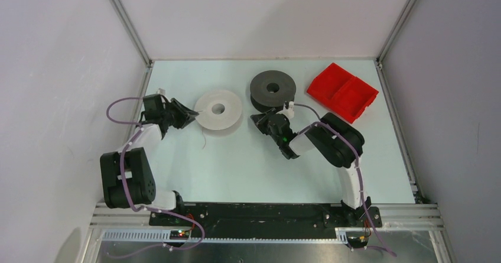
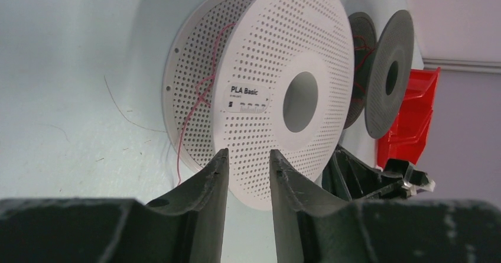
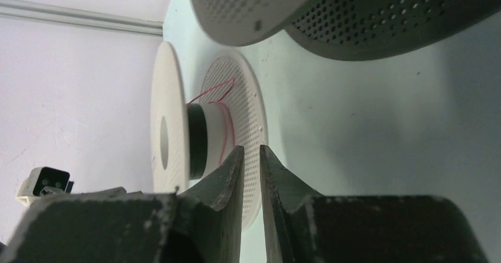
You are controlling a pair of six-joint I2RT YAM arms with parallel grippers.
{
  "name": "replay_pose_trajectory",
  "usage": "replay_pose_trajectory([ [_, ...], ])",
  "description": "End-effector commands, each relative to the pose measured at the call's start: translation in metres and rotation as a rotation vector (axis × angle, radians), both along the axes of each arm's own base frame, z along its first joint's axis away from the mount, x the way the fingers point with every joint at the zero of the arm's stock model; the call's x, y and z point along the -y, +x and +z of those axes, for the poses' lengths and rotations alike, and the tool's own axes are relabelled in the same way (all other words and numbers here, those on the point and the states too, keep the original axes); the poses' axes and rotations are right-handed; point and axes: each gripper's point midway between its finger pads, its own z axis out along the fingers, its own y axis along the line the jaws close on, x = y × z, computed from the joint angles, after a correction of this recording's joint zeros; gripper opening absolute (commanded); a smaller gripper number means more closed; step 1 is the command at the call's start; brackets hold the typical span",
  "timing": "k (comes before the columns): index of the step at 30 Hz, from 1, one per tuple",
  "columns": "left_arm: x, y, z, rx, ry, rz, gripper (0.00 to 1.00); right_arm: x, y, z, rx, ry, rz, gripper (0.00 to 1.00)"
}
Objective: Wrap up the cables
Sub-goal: Adjust the cable on the cable reel.
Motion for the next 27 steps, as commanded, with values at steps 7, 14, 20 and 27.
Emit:
replay_pose_trajectory([
  [7, -0.04, -0.006, 0.045, 0.128, 0.132, 0.149, 0.35, -0.029, -0.052, 0.081, 0.306, -0.308, 0.131, 0.24],
  [14, -0.1, -0.036, 0.073, 0.19, 0.285, 0.502, 0.39, -0.093, -0.093, 0.074, 0.429, -0.546, 0.37, 0.34],
  [20, -0.112, -0.05, 0.064, 0.15, 0.266, 0.604, 0.42, -0.14, -0.121, 0.058, 0.484, -0.664, 0.465, 0.45],
  [27, -0.115, -0.053, 0.057, 0.128, 0.246, 0.613, 0.42, -0.174, -0.129, 0.038, 0.5, -0.717, 0.521, 0.46],
])
